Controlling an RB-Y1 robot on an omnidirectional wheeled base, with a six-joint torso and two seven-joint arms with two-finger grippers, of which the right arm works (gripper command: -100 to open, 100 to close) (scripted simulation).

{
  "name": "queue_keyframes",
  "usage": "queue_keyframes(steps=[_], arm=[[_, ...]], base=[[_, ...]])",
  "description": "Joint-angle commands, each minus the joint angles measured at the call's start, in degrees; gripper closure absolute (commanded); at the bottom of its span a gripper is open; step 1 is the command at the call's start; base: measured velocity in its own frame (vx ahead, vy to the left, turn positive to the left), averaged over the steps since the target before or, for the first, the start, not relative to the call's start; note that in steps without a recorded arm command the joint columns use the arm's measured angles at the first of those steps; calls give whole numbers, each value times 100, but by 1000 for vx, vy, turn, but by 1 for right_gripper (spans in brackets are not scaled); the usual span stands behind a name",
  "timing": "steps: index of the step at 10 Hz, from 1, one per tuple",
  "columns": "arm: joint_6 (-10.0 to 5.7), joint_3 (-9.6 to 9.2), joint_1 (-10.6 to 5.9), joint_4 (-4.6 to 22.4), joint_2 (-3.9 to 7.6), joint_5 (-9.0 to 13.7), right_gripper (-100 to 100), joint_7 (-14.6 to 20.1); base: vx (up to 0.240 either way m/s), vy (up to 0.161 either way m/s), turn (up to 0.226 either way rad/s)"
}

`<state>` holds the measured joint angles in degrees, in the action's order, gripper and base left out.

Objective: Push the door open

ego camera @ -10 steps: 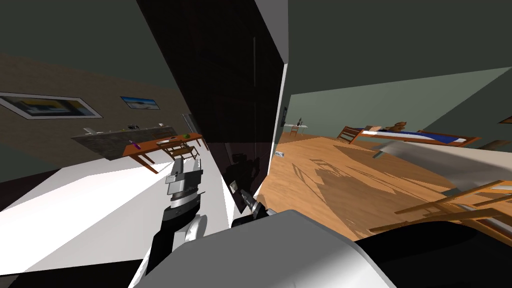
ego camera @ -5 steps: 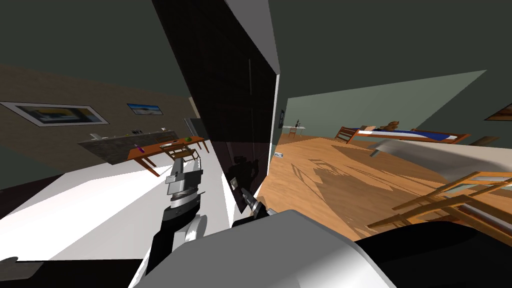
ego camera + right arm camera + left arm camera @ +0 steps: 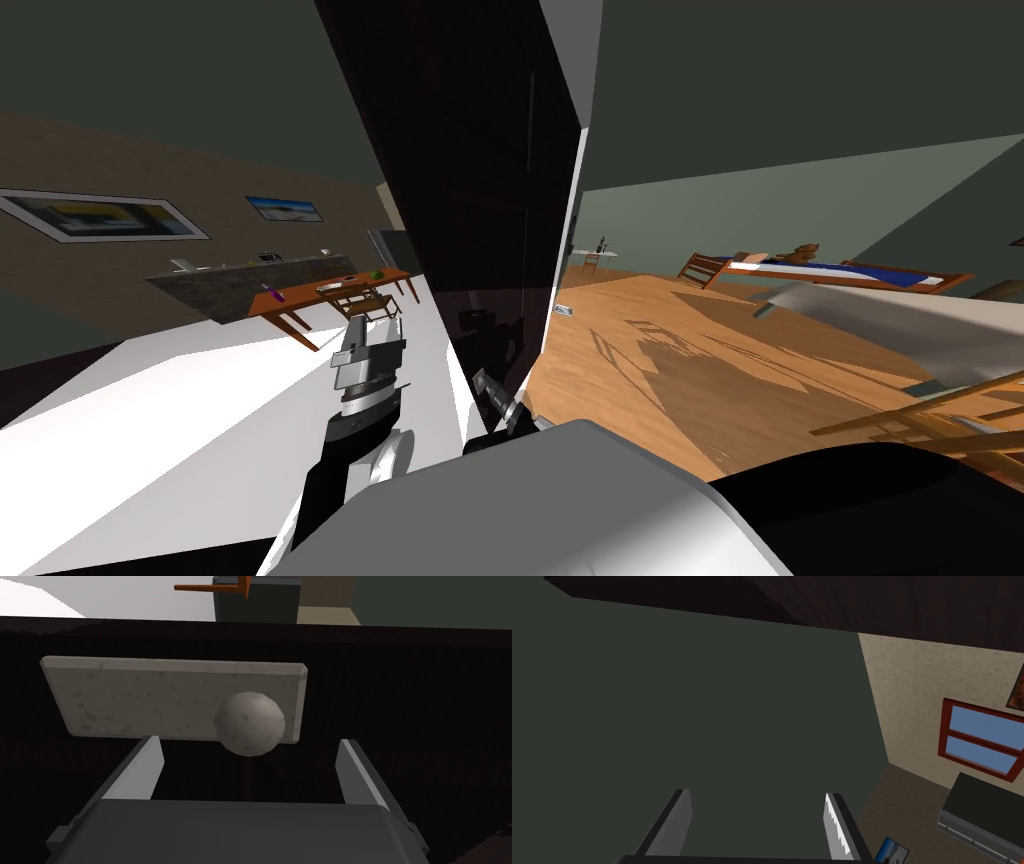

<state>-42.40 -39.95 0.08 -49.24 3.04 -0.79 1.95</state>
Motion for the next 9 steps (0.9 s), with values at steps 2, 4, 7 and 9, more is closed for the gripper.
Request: queue_keyframes(steps=[2, 4, 7, 9], arm=[[-5, 17, -17, 22, -35, 2, -100, -5], [-5, 17, -17, 22, -35, 2, 100, -5], [-5, 17, -17, 22, -35, 2, 100, -5], [5, 32, 10, -12, 32, 18, -100, -7]], base=[[92, 80, 7], [-10, -11, -1], [-13, -11, 2], [-64, -31, -40]])
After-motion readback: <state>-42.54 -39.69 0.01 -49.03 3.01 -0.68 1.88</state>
